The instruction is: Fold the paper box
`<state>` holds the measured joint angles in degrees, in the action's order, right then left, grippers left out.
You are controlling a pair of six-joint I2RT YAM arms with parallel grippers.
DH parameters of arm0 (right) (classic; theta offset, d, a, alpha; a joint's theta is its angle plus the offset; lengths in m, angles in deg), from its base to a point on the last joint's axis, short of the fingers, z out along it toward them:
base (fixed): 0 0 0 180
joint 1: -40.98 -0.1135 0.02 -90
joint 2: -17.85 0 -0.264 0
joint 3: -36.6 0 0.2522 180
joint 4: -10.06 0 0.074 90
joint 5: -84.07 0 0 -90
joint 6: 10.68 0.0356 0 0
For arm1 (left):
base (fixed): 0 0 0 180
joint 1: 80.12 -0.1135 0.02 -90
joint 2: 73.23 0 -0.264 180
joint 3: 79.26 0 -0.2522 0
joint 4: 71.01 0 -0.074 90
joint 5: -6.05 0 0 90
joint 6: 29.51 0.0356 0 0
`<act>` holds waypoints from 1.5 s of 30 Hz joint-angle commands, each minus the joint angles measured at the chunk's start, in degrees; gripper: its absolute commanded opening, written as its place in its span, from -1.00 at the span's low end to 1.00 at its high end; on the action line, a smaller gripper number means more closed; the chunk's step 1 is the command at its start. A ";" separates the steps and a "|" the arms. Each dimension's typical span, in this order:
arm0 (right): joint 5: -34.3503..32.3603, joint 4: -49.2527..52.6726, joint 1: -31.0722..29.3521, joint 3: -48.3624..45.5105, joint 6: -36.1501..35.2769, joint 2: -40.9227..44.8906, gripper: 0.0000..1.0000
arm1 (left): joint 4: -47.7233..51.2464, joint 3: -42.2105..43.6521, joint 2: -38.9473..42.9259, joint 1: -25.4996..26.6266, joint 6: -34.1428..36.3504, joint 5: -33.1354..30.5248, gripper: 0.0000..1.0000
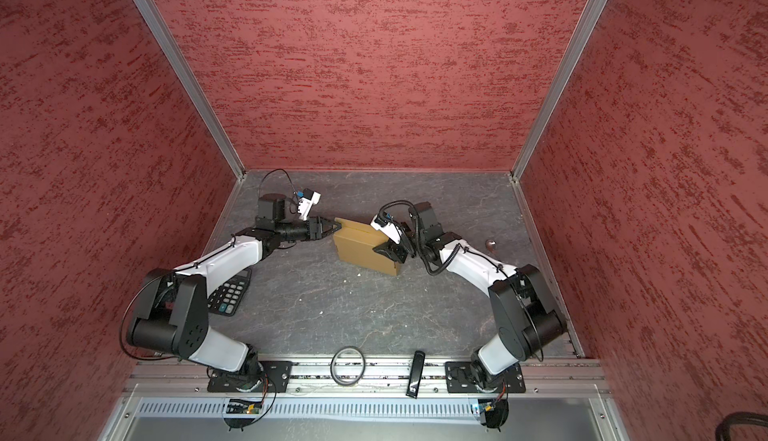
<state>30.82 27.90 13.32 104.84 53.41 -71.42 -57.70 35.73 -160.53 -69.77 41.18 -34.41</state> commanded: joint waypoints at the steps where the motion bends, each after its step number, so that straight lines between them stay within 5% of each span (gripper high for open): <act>1: -0.05 -1.09 -0.73 1.51 -0.30 -0.66 -0.92 | -0.98 1.71 1.01 1.23 -0.64 -0.44 -0.18; 23: -0.59 -0.47 -0.73 1.61 -1.21 -1.25 -0.96 | 1.52 1.23 5.13 0.23 0.43 -3.75 -0.29; 45: -0.79 0.65 -0.72 2.76 -1.52 -2.56 -0.97 | 0.18 2.73 5.35 -0.46 -0.42 -6.17 -0.67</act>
<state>30.84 27.96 13.30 105.74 52.73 -73.15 -56.89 37.50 -156.45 -70.49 40.59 -39.98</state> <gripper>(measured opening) 0.460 0.169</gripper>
